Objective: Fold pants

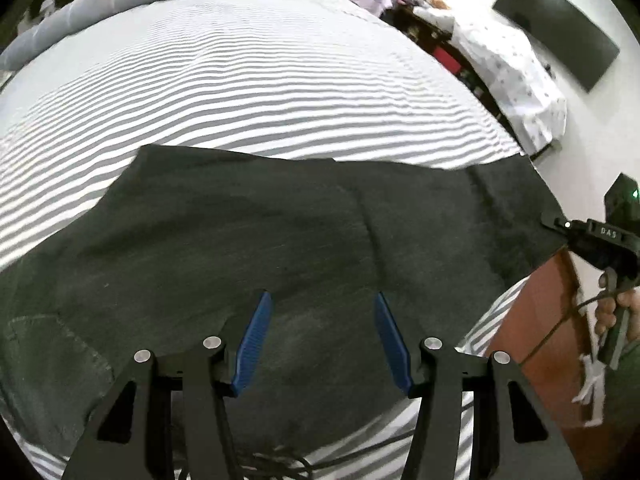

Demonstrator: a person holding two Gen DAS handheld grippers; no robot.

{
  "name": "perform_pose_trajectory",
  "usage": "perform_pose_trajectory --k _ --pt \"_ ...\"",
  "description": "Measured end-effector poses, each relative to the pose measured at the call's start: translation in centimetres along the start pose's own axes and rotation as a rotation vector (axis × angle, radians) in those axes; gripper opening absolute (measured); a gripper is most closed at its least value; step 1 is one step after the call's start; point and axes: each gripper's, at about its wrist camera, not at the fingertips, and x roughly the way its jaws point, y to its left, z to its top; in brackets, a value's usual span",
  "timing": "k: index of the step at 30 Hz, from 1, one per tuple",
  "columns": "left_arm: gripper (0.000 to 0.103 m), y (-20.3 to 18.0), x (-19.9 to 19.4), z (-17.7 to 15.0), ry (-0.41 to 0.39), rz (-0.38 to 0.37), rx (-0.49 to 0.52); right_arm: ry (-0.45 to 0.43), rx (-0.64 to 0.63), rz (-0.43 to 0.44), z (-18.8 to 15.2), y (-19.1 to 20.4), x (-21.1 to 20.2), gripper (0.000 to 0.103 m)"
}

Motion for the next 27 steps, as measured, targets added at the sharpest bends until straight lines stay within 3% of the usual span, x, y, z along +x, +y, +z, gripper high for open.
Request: perform_pose_trajectory --k 7,15,22,27 --pt "0.055 4.2 -5.6 -1.0 -0.07 -0.034 -0.057 0.051 -0.117 0.117 -1.4 8.6 1.9 0.007" --pt "0.057 11.4 -10.7 -2.9 -0.163 -0.003 -0.18 0.17 -0.223 0.219 -5.1 17.9 7.9 0.007" --pt "0.057 16.1 -11.6 -5.2 -0.163 0.01 -0.267 0.295 -0.297 0.262 -10.0 24.1 14.2 0.007" --pt "0.057 17.9 -11.1 -5.8 -0.15 -0.047 -0.329 0.372 -0.385 0.244 -13.6 27.6 17.8 0.007"
